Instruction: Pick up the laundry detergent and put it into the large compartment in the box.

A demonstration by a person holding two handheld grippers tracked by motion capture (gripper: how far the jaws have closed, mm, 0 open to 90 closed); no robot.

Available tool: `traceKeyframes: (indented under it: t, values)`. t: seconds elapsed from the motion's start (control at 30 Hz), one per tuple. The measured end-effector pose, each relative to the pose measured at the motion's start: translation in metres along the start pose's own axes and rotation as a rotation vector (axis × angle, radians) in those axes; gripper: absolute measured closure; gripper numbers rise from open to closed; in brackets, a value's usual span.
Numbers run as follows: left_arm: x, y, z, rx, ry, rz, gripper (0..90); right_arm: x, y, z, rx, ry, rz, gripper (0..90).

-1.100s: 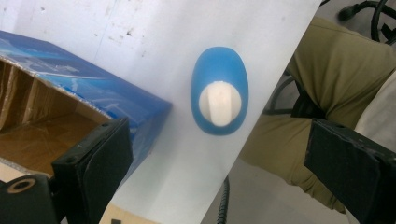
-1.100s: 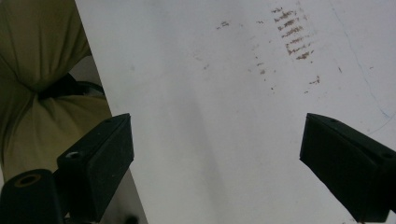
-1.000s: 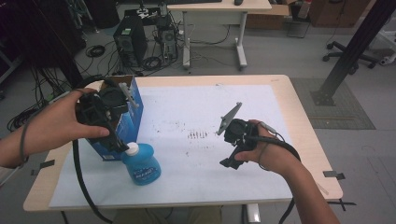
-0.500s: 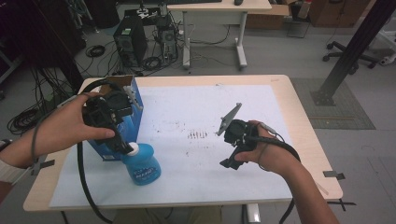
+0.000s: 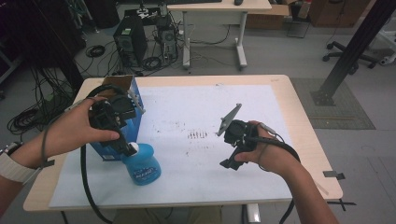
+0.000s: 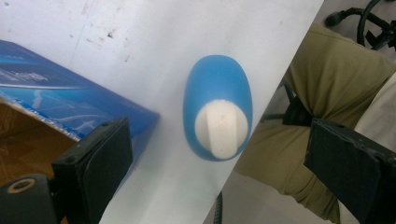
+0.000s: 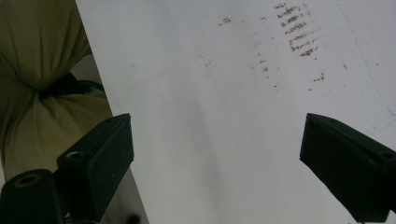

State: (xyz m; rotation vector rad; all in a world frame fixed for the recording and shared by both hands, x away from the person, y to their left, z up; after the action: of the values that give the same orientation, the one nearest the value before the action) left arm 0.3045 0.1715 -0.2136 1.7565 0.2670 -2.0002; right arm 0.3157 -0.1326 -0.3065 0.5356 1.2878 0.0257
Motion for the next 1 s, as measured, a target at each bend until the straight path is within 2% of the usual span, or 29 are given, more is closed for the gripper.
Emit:
traceKeyframes:
  t: [0.4,0.6,1.0]
  values:
    - [0.014,0.001,-0.003,0.007,-0.024,-0.009,8.0,0.001,0.000,0.000,0.000,0.002,-0.002,9.7]
    - [0.018,0.001,-0.005,-0.003,-0.036,0.007,7.8,0.002,-0.001,-0.001,0.000,0.004,-0.002,9.7]
    - [0.028,0.002,-0.004,0.019,-0.040,-0.013,8.6,0.004,-0.002,-0.001,0.001,0.007,-0.002,9.7]
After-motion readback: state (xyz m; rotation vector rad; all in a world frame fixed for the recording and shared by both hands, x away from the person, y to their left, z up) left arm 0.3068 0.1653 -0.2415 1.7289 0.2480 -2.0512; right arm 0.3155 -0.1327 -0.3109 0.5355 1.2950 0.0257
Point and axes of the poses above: each handheld gripper's, and its own axes: x roughly forward along the jaws, y roughly out of its top, z roughly to its right, the point moved 1 cm from there along x, roughly forward along the jaws, and after that the axes turned 10 degrees about -y, right-handed, at the moved point
